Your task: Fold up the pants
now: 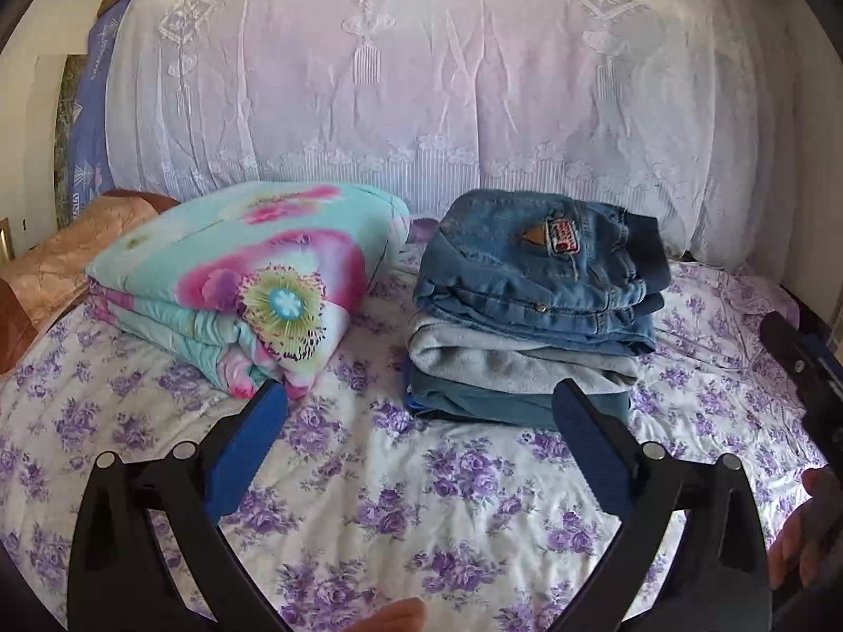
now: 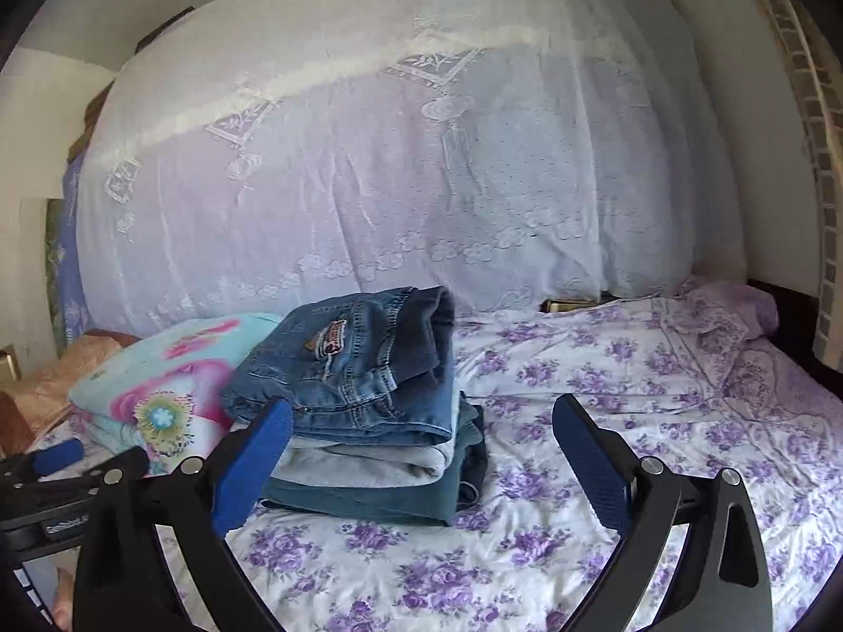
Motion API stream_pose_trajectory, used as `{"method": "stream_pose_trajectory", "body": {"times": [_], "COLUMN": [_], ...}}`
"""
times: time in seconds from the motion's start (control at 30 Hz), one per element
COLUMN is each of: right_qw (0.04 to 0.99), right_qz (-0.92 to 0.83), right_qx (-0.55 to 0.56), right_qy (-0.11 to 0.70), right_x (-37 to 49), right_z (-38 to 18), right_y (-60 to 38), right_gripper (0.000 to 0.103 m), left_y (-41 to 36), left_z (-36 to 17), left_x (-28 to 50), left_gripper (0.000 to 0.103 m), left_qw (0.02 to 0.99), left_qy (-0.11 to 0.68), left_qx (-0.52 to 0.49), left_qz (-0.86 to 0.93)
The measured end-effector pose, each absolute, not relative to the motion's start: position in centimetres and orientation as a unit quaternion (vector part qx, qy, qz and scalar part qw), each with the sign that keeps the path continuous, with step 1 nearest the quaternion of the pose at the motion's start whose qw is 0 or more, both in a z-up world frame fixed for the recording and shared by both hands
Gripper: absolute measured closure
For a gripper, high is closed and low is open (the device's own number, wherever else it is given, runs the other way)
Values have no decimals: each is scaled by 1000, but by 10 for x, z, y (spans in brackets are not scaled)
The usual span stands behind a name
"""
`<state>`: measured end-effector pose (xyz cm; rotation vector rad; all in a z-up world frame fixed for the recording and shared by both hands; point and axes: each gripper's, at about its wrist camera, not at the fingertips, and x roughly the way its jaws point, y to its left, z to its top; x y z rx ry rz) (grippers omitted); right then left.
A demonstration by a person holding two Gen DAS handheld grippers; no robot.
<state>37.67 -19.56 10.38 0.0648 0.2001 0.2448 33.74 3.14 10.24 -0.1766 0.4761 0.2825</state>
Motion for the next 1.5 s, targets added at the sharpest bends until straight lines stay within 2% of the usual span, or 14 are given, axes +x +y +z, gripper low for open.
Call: {"method": "stream_pose_trajectory", "body": {"times": [0.2, 0.47, 1.5], "right_qw": [980, 982, 976], "right_qz": [144, 148, 167], "right_qx": [34, 3, 32], "right_qy": [129, 119, 137], "right_x": [382, 371, 378], "right_z": [98, 97, 97], "right_y": [-189, -176, -182], "right_gripper": [3, 4, 4], "left_y": [17, 4, -12], "left_z": [106, 121, 114], "left_x": [332, 316, 322], "left_gripper": [5, 5, 5], "left_qw": [962, 971, 971], "left_qy": [223, 198, 217], "left_qx": [-48, -41, -27], "left_qz": [152, 129, 95]}}
